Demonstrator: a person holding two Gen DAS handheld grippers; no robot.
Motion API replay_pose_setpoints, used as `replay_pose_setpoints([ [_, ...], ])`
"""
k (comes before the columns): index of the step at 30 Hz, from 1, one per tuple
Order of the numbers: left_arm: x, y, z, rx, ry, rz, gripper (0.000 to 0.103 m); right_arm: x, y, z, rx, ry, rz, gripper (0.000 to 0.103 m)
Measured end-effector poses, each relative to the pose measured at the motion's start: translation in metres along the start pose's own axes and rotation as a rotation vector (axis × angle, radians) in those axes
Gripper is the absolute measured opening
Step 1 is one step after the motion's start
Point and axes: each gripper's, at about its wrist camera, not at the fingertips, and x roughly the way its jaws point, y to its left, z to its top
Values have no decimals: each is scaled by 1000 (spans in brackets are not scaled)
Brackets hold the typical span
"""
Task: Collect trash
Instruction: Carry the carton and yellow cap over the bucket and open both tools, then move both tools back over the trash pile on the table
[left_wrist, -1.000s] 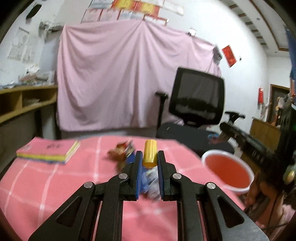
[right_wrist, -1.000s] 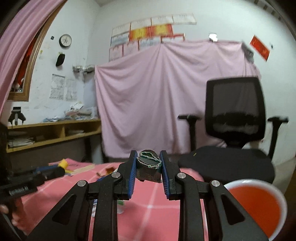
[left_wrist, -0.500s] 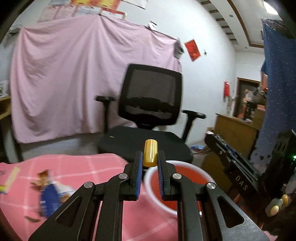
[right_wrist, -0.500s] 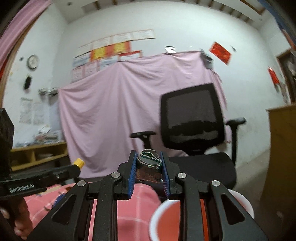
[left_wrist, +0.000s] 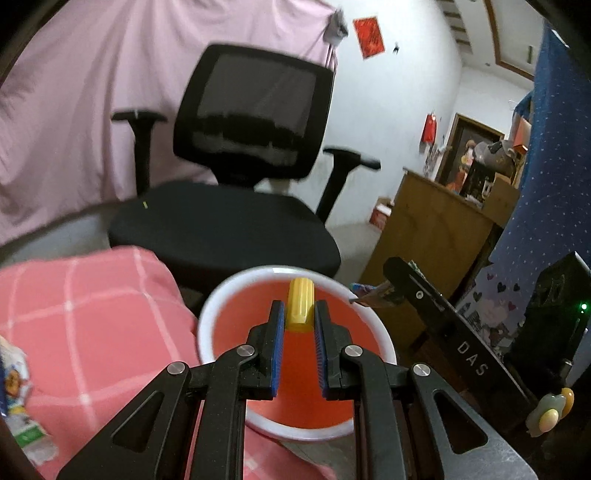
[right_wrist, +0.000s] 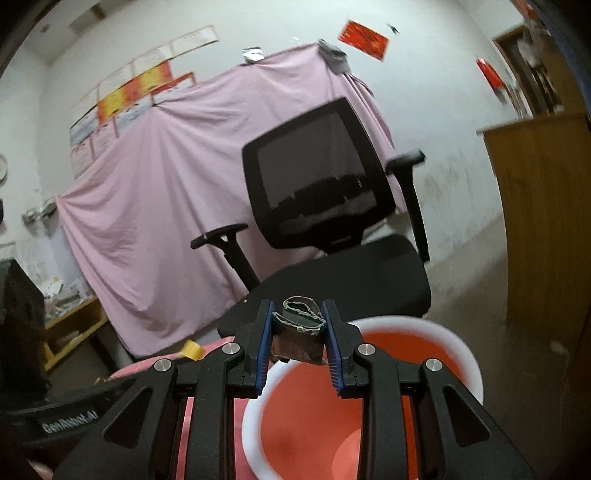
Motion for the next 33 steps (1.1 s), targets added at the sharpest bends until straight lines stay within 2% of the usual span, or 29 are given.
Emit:
replay_pose_setpoints([
  [7, 22, 6, 0, -40, 80, -4, 14, 7, -7, -4, 35, 57, 7, 32],
  [12, 18, 19, -3, -93, 83, -8, 39, 12, -6, -5, 34, 70, 16, 44],
  [14, 14, 25, -4, -119, 83, 6, 39, 12, -6, -4, 36, 66, 23, 48],
  [17, 3, 34, -9, -136, 66, 54, 39, 10, -3, -3, 40, 50, 38, 48],
  [19, -10, 41, -13, -142, 36, 91, 39, 9, 1, -2, 35, 41, 52, 48],
  [21, -24, 46, -13, -150, 3, 123, 45, 7, 7, -2, 20, 27, 66, 49],
  [22, -30, 48, -14, -154, -15, 136, 46, 6, 12, -2, 8, 17, 75, 54],
  [25, -57, 55, -14, -156, -82, 182, 51, 1, 24, -2, -9, -14, 99, 77],
  [26, -66, 57, -15, -151, -105, 202, 54, 0, 29, -2, -13, -27, 107, 79],
  [28, -86, 61, -15, -141, -160, 259, 64, -4, 39, -2, -29, -53, 125, 82],
  [30, -104, 66, -20, -138, -220, 318, 87, -7, 49, -3, -40, -75, 142, 90],
  [31, -116, 68, -22, -140, -270, 362, 94, -9, 53, -4, -40, -84, 151, 100],
  [32, -130, 70, -26, -145, -331, 420, 102, -11, 57, -5, -35, -102, 164, 103],
  [33, -142, 72, -31, -148, -390, 466, 102, -14, 62, -5, -29, -125, 179, 103],
])
